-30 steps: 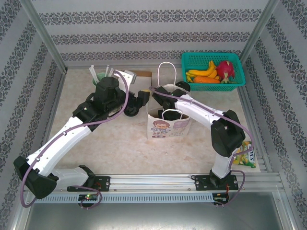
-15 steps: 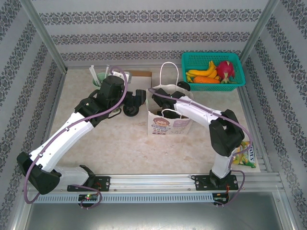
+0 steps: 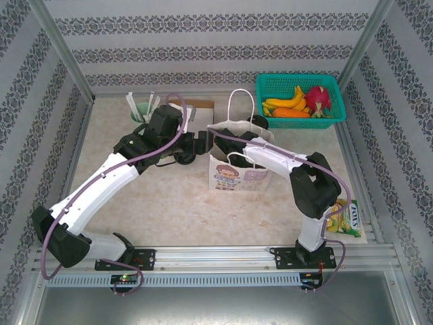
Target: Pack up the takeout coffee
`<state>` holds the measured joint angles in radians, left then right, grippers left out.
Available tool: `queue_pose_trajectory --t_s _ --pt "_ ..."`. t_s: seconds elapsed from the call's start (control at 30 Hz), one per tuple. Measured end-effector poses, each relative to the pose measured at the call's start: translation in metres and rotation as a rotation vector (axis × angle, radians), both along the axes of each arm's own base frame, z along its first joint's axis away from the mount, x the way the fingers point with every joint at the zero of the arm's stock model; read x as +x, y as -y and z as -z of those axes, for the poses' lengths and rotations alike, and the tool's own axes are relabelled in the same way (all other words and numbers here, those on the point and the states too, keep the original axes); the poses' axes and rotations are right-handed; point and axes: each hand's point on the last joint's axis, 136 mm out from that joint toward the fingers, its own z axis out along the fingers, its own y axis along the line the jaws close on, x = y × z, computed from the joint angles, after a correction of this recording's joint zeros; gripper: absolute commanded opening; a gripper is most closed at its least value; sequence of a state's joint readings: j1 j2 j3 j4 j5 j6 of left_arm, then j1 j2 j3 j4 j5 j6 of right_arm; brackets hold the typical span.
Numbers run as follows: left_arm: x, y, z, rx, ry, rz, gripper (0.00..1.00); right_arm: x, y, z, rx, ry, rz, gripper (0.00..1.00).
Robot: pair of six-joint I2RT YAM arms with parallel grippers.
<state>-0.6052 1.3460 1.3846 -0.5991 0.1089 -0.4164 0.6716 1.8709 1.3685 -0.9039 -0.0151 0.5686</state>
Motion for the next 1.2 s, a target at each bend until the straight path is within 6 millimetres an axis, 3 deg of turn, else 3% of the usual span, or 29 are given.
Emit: queue_pose_trajectory --t_s 0.2,0.37,0.6,0.9,1.2 --pt "-0.001 0.005 0.005 -0.013 -0.028 0.015 0.85 -0.001 -0.001 0.005 -0.001 -0.01 -0.001 0.0" --pt "0.001 0.008 0.007 -0.013 -0.039 0.022 0.83 0.001 -0.002 -0.006 0.018 0.017 -0.012 0.08" --pt "0.001 0.008 0.007 -0.014 -0.04 0.019 0.81 0.005 -0.007 -0.056 0.114 0.13 -0.041 0.16" --pt "0.003 0.011 0.01 -0.013 -0.049 0.024 0.78 0.014 -0.018 -0.099 0.199 0.227 -0.093 0.32" --pt "0.017 0.022 0.006 -0.016 -0.05 0.029 0.69 0.024 -0.02 -0.172 0.29 0.452 -0.163 0.44"
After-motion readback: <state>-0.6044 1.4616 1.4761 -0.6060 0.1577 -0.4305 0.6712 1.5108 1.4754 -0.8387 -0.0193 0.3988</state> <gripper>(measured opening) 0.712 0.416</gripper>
